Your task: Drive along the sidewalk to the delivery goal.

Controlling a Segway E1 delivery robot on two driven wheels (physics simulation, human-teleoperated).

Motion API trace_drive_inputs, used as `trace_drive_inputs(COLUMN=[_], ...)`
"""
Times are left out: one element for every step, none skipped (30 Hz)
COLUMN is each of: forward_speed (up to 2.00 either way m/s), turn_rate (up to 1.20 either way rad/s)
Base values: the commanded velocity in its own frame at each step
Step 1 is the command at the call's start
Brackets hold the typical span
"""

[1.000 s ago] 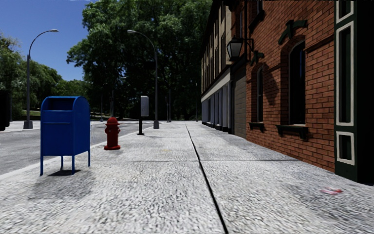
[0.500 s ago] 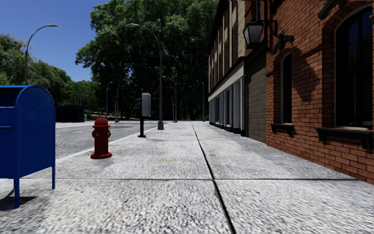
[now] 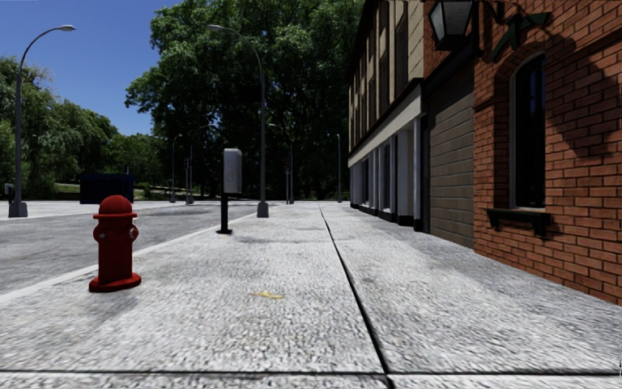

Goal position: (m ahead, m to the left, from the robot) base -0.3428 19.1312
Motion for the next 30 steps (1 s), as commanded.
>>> trace_drive_inputs(forward_speed=[2.0,2.0,2.0,2.0,2.0,2.0,2.0,2.0,2.0,2.0,2.0,2.0,2.0,2.0,2.0,2.0,2.0,2.0,2.0,2.0,2.0,2.0,2.0,2.0,2.0,2.0,2.0,2.0,2.0,2.0], turn_rate=[0.0,0.0,0.0,0.0,0.0,0.0,0.0,0.0,0.0,0.0,0.0,0.0,0.0,0.0,0.0,0.0,0.0,0.0,0.0,0.0,0.0,0.0,0.0,0.0,0.0,0.0,0.0,0.0,0.0,0.0])
